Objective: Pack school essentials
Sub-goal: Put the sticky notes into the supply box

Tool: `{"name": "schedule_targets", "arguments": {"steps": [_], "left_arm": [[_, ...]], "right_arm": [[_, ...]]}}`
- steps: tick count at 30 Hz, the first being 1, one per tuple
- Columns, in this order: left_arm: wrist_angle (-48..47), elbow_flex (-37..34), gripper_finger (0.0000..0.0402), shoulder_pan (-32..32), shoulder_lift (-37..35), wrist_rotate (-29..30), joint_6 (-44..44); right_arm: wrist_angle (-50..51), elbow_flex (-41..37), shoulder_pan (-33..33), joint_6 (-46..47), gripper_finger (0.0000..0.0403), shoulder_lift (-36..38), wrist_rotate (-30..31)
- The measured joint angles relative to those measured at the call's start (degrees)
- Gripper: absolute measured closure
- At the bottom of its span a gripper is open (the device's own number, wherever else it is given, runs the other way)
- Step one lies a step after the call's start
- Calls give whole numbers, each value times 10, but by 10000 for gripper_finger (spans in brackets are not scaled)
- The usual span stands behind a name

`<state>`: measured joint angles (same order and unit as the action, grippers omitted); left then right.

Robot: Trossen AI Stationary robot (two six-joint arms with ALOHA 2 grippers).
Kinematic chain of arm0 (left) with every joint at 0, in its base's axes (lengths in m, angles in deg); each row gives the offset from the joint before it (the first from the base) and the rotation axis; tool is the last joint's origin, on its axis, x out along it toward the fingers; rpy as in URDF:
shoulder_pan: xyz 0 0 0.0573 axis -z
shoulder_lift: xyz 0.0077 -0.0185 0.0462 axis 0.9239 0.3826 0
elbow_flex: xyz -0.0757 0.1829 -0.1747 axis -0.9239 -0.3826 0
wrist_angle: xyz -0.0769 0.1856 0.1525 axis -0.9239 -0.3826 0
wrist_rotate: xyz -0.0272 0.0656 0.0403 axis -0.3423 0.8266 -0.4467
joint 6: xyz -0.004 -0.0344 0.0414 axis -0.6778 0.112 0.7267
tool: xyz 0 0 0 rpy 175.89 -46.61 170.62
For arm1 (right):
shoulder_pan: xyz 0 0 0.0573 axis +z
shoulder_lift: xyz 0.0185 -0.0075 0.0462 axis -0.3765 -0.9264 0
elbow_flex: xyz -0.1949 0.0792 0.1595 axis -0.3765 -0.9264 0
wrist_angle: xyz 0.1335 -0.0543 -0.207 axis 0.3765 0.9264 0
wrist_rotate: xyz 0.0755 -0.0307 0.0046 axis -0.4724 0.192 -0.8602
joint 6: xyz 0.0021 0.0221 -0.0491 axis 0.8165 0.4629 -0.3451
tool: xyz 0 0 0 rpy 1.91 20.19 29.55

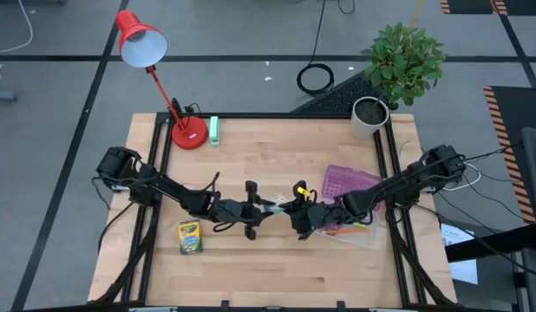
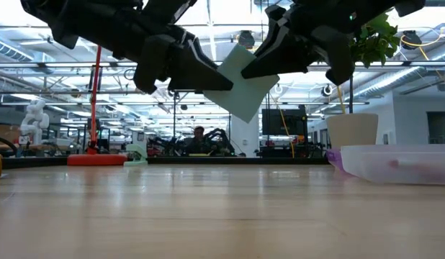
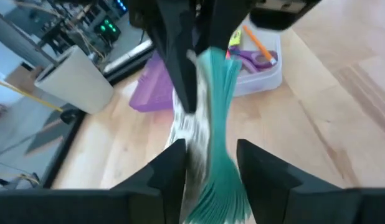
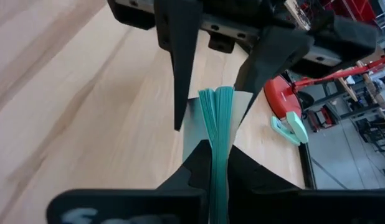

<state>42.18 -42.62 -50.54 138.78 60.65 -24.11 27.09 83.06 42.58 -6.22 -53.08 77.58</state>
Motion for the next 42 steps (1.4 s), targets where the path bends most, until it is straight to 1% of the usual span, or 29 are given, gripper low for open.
{"name": "schedule_targets", "arguments": {"steps": [3,9,14,18,21,26,30,33,36,42], "left_arm": [[-14,0,259,5,0,0,-2],[-16,0,312,13,0,1,1],[-28,0,339,14,0,-2,0],[-42,0,353,14,0,-5,-21],[-52,0,361,14,0,-10,-62],[-52,0,356,17,0,-16,-147],[-50,0,349,22,0,-18,-199],[-36,0,345,28,0,-13,-233],[-19,0,344,36,0,-1,-251],[-3,0,344,49,0,22,-283]], "right_arm": [[0,0,8,16,392,0,1],[11,0,34,47,392,15,13],[50,1,63,73,392,54,13],[124,1,89,125,392,96,14],[199,1,116,175,392,136,14],[365,1,175,300,392,196,25],[495,1,231,397,392,230,29],[581,1,266,462,392,244,29],[647,0,290,529,392,245,28],[698,0,327,644,392,236,27]]}}
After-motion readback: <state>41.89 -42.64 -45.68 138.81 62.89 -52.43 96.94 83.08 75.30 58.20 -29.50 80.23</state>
